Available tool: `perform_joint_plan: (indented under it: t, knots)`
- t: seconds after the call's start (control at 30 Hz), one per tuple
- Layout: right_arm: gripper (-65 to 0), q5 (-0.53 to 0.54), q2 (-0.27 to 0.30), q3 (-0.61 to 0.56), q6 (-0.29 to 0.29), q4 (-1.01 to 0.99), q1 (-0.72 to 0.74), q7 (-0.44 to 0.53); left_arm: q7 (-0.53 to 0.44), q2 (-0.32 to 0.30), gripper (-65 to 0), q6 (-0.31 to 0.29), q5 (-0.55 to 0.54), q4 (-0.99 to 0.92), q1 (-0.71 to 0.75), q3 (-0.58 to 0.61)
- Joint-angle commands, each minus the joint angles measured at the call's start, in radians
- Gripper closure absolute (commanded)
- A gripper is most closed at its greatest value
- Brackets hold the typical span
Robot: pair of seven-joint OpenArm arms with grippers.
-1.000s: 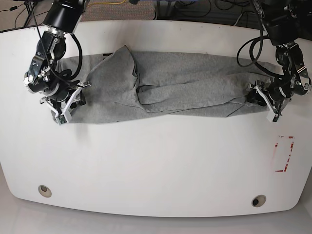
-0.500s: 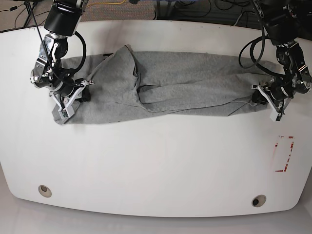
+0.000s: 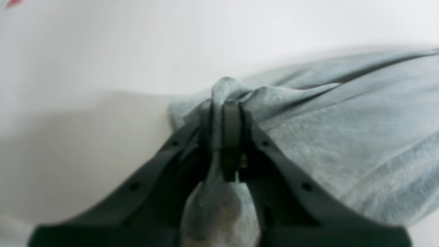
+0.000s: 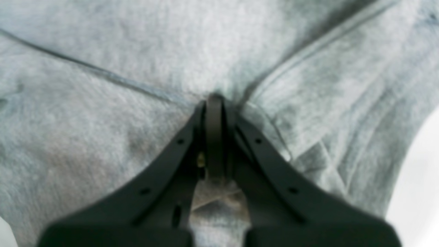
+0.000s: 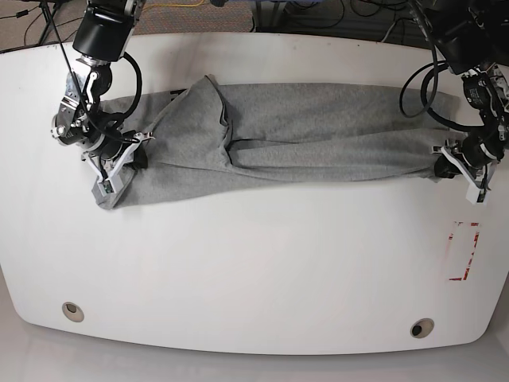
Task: Layout the t-shirt on the table in an organized manner, then fold the t-shirt properly
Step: 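Pinch the strip end with the right gripper and hold it down, then lift the hem end with the left gripper and carry it toward the right gripper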
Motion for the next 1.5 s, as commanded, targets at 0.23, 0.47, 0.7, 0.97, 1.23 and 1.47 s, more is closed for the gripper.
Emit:
perform_joint_plan:
  t: [0.23,0.47,0.7,0.97,1.23,1.47]
  knots:
    - [0.0,-0.033,0.009,0.003,-0.003,0.007,0.006,-0.025,0.054,-0.05,-31.5,0.002,-0.072,0.018,0.034,-0.052]
    - [0.0,-0.033,0.009,0.003,-0.003,0.007,0.006,-0.025,0.057,-0.079,-35.3,0.002,-0.143,0.016,0.074,-0.061]
    - [0.0,-0.033,0.007,0.003,-0.003,0.007,0.006,-0.025,0.057,-0.102,-37.2,0.002,-0.315,-0.07,0.122,-0.054]
    - [0.0,-0.038,-0.01,0.003,-0.003,0.007,0.006,-0.025,0.049,-0.102,-37.2,0.002,-0.347,-0.183,0.132,-0.052]
    - [0.0,-0.038,-0.01,0.003,-0.003,0.007,0.006,-0.025,0.008,-0.102,-37.2,0.002,-0.345,-0.191,0.135,0.003]
    - [0.0,-0.036,-0.01,0.003,-0.003,0.007,0.006,-0.025,0.006,-0.097,-36.8,0.002,-0.35,-0.191,0.135,0.095]
